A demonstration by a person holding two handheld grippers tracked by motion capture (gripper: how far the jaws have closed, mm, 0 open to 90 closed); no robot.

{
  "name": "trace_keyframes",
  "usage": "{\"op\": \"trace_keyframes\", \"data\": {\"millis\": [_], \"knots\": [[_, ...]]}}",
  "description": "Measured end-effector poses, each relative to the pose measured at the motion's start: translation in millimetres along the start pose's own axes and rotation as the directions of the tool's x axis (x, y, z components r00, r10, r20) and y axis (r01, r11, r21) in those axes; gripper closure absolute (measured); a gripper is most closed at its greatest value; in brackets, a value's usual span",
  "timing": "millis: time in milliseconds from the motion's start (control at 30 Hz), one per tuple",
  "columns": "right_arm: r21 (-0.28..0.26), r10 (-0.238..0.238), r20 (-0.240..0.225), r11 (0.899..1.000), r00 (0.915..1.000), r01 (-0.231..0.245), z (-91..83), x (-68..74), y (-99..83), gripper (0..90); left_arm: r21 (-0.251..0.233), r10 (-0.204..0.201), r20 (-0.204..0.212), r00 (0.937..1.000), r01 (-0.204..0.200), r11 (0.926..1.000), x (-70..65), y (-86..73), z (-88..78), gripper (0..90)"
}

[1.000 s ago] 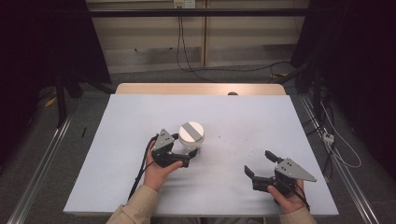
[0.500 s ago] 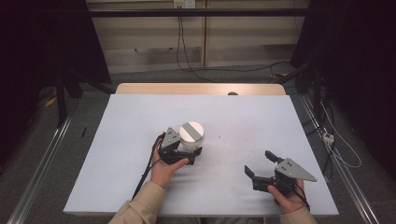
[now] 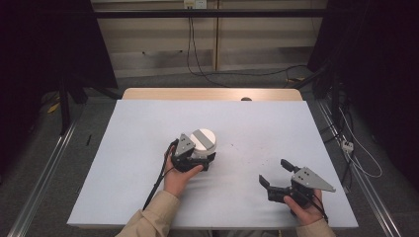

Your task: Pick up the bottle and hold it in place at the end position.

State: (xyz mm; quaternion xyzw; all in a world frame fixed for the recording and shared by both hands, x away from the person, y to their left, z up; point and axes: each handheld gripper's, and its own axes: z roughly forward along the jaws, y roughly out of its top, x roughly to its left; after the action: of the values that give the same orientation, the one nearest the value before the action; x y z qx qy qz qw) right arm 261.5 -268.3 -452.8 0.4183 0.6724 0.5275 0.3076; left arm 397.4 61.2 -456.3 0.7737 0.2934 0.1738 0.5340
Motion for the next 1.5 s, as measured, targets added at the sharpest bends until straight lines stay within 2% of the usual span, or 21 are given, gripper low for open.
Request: {"op": "trace_keyframes", "data": {"millis": [667, 967, 1500], "knots": [[0.000, -0.003, 0.002, 1.000, 1.0000, 0.003, -0.1, -0.6, 0.3, 6.2, -0.010, 0.012, -0.003, 0.9999, -0.012, 0.9999, 1.0, 2.0, 3.0, 18.1], [-0.004, -0.004, 0.002, 1.000, 1.0000, 0.004, -0.4, -0.9, 0.8, 6.2, -0.023, 0.001, 0.011, 0.9999, -0.001, 0.9997, 2.1, 8.4, 6.7, 18.2], [-0.005, -0.006, 0.002, 1.000, 1.0000, 0.006, -0.3, -0.8, 1.0, 6.2, -0.026, 0.015, 0.027, 0.9995, -0.014, 0.9996, 5.6, 23.1, 20.1, 18.3]]}}
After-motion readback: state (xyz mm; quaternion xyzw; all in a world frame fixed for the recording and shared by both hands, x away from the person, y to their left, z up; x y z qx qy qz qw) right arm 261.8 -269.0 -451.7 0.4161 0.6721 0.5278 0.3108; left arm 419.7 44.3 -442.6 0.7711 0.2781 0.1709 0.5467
